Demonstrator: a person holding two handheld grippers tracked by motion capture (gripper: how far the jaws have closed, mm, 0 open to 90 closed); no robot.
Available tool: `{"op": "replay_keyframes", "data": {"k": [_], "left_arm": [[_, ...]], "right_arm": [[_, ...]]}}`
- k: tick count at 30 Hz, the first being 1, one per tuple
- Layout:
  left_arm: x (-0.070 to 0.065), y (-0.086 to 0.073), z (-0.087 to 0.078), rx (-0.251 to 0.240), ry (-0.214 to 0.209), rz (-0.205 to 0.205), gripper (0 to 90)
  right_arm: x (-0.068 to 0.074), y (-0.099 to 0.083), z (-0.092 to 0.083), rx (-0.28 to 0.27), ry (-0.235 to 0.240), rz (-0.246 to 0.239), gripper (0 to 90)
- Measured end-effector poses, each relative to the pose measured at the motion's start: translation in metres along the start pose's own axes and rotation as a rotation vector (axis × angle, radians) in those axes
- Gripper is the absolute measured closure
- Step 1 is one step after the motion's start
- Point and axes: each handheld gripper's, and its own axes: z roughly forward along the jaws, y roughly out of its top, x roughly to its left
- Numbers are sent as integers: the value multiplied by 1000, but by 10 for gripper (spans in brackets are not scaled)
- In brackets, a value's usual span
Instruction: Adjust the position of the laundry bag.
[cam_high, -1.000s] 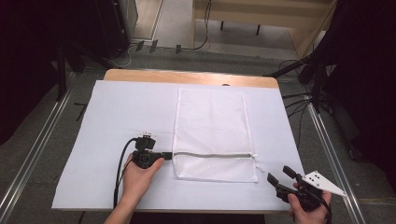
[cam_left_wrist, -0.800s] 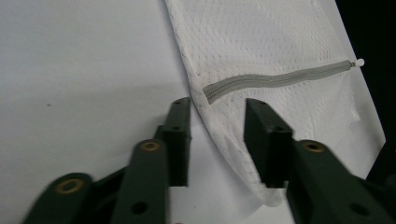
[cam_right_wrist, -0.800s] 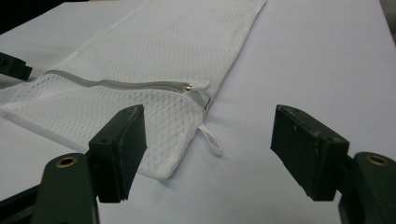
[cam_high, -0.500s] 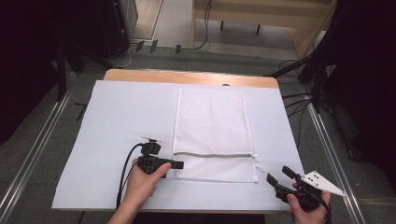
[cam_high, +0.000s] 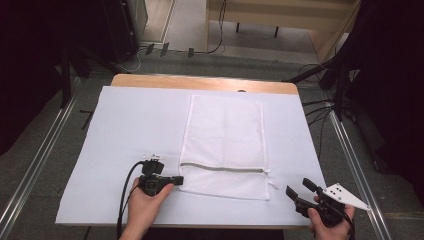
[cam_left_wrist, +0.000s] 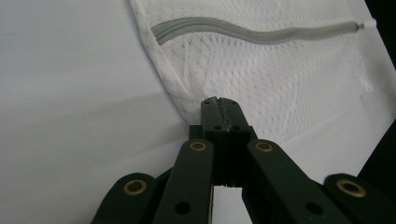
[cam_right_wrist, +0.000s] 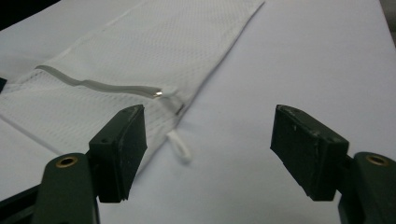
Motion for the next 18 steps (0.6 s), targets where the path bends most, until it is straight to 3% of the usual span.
{"op": "replay_keyframes", "data": {"k": [5,9,13,15,17,18], "left_arm": [[22,-19,-24,-48,16,-53,900],[28,-39,-40,-57,19,-74,900],[21,-60,-45,-37,14,-51,900],[16,-67,-45,-18,-11,-36,900],[11,-70,-44,22,-50,7,900],[10,-69,-45,16,-63,34,892]], "right_arm": [[0,0,1,1,-1,-2,277],[3,-1,3,7,0,-6,277],[5,-1,5,12,10,-11,283],[7,-1,6,15,14,-10,291],[8,-1,7,18,18,-13,292],[9,-1,7,19,19,-12,293]]}}
